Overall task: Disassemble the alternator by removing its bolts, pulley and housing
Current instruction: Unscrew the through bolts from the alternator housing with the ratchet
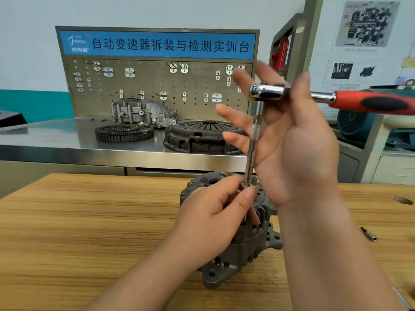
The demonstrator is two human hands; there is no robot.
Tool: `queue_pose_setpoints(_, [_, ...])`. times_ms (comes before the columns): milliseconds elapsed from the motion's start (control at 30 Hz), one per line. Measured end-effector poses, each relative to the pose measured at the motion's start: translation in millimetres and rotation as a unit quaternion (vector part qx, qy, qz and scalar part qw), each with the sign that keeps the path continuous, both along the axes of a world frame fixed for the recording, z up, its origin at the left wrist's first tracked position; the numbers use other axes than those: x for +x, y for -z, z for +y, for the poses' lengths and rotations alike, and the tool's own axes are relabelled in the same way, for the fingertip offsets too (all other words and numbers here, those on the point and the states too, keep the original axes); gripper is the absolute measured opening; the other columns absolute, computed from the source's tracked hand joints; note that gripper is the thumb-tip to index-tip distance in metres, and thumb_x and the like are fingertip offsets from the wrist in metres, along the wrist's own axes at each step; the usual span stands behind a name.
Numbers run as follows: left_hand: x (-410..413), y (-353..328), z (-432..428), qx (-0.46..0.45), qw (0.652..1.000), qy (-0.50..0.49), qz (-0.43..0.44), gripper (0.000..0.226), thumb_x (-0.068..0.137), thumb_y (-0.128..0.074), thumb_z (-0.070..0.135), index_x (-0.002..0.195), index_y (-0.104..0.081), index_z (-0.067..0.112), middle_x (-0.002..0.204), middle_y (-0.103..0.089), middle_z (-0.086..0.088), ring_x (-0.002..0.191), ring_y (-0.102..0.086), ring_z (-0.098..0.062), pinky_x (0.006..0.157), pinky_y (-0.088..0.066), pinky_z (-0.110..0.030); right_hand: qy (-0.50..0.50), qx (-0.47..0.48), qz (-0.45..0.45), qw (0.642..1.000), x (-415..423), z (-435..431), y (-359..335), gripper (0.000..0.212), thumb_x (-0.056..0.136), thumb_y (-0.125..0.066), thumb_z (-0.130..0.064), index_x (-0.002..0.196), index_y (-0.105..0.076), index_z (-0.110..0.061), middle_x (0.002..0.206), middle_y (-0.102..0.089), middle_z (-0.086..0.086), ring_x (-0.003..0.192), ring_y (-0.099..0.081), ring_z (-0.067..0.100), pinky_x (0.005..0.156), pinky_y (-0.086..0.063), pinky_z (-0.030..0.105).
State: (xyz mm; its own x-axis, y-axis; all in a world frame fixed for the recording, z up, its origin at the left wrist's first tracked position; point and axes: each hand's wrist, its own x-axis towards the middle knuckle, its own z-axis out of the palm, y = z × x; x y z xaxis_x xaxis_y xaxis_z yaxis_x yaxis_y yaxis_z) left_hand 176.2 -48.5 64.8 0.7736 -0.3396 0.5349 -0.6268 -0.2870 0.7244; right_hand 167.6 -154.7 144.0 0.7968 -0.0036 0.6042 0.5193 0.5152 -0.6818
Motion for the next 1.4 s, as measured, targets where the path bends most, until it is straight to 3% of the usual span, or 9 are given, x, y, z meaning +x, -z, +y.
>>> queue_pose_setpoints(100, [0.8,-0.2,-0.2,0.007,1.000,0.001,-0.008,0.040,0.081,-0.038,0.060,0.088,-0.060,0.027,0.075,-0.071,0.010,0.073,-0.067,-0.023,0.073,-0.052,-0.051,-0.030,-0.015,0.023,0.999,0.1,-2.8,0.0,0.057,0.101,-0.016,-0.052,0.123,-0.056,-0.018,0.108,-0.074,0.002,0.086,-0.072,0.023,0.057,-0.054,0.025])
queue_pose_setpoints(233, [1.5,0.4,-1.6,0.002,1.000,-0.009,0.011,0.037,0.084,-0.044,0.052,0.093,-0.065,0.023,0.079,-0.072,0.013,0.076,-0.068,-0.021,0.076,-0.054,-0.051,0.134,-0.079,-0.070,0.985,-0.8,3.6,3.4,0.039,0.102,-0.034,-0.040,0.127,-0.058,-0.022,0.113,-0.071,0.002,0.090,-0.069,0.019,0.059,-0.054,0.026])
queue_pose_setpoints(333, [0.4,-0.4,-2.8,0.008,0.999,-0.029,0.013,0.036,0.083,-0.043,0.048,0.097,-0.067,0.025,0.084,-0.072,0.018,0.081,-0.067,-0.015,0.078,-0.054,-0.048,0.252,-0.134,-0.190,0.939,-0.6,7.4,6.7,0.034,0.098,-0.047,-0.025,0.131,-0.053,-0.026,0.111,-0.070,-0.001,0.103,-0.065,0.017,0.083,-0.057,0.045])
queue_pose_setpoints(500, [-0.8,-0.1,-2.4,-0.006,1.000,-0.017,0.005,0.043,0.084,-0.044,0.055,0.095,-0.065,0.019,0.081,-0.072,0.014,0.077,-0.067,-0.022,0.075,-0.054,-0.050,0.132,-0.081,-0.103,0.982,-1.1,7.3,3.2,0.037,0.099,-0.040,-0.033,0.133,-0.052,-0.026,0.135,-0.059,-0.007,0.108,-0.066,0.016,0.066,-0.057,0.027])
queue_pose_setpoints(667, [-0.3,0.5,-1.2,-0.005,1.000,0.003,-0.006,0.035,0.083,-0.038,0.058,0.090,-0.059,0.031,0.073,-0.071,0.012,0.074,-0.067,-0.022,0.075,-0.052,-0.051,-0.026,-0.017,0.018,0.999,1.5,-1.8,-0.1,0.050,0.102,-0.018,-0.049,0.124,-0.053,-0.021,0.107,-0.074,0.002,0.080,-0.073,0.025,0.051,-0.055,0.026])
queue_pose_setpoints(967, [-0.2,1.0,-4.3,0.004,0.999,-0.038,0.012,0.034,0.083,-0.042,0.050,0.103,-0.065,0.035,0.088,-0.072,0.022,0.085,-0.067,-0.012,0.079,-0.055,-0.047,0.259,-0.145,-0.247,0.923,2.6,6.4,8.4,0.051,0.097,-0.049,-0.008,0.146,-0.036,-0.013,0.143,-0.051,0.004,0.103,-0.065,0.016,0.084,-0.057,0.045])
queue_pose_setpoints(1100, [-2.3,0.9,-3.7,-0.004,1.000,-0.025,-0.011,0.040,0.083,-0.043,0.056,0.097,-0.065,0.025,0.082,-0.071,0.017,0.074,-0.066,-0.019,0.070,-0.054,-0.049,0.148,-0.079,-0.143,0.975,1.8,8.1,6.4,0.045,0.101,-0.043,-0.024,0.145,-0.039,-0.022,0.142,-0.052,-0.003,0.085,-0.073,0.020,0.064,-0.059,0.027])
queue_pose_setpoints(1267, [-1.3,0.9,-1.8,0.003,0.999,-0.009,-0.041,0.037,0.082,-0.036,0.059,0.088,-0.057,0.028,0.070,-0.065,0.020,0.064,-0.060,-0.017,0.065,-0.051,-0.049,-0.030,0.007,0.005,1.000,4.1,-0.1,1.8,0.048,0.103,-0.019,-0.048,0.128,-0.049,-0.019,0.103,-0.075,0.003,0.060,-0.070,0.020,0.048,-0.053,0.023])
queue_pose_setpoints(1400, [1.1,2.5,-1.9,0.005,1.000,-0.012,-0.023,0.030,0.084,-0.043,0.055,0.095,-0.060,0.034,0.078,-0.069,0.020,0.072,-0.065,-0.019,0.069,-0.053,-0.050,0.030,-0.017,-0.047,0.998,2.2,5.3,5.6,0.033,0.101,-0.032,-0.042,0.124,-0.052,-0.027,0.108,-0.073,0.004,0.069,-0.070,0.019,0.048,-0.052,0.023])
